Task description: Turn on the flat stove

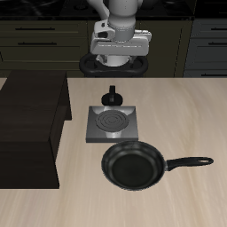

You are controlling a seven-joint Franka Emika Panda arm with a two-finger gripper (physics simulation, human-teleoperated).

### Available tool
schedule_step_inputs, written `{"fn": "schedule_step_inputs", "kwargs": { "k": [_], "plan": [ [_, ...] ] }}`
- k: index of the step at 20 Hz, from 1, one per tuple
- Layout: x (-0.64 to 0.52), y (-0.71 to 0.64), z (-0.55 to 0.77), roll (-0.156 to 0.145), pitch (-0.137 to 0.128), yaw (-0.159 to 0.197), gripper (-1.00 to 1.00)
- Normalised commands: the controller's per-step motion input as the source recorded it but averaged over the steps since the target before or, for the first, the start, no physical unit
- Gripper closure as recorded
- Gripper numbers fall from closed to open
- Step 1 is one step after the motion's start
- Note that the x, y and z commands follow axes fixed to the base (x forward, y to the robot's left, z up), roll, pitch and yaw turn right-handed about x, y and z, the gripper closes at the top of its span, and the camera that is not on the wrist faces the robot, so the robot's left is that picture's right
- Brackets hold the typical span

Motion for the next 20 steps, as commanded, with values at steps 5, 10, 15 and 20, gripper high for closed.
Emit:
{"fn": "schedule_step_inputs", "kwargs": {
  "k": [5, 10, 15, 20],
  "plan": [
    [-0.23, -0.08, -0.02, -0.017, -0.026, -0.005, -1.00],
    [-0.37, -0.08, 0.04, -0.006, -0.043, 0.018, -1.00],
    [-0.42, 0.00, 0.09, -0.020, -0.047, -0.031, -1.00],
    [-0.20, -0.02, -0.01, 0.005, -0.027, 0.027, -1.00]
  ]
}}
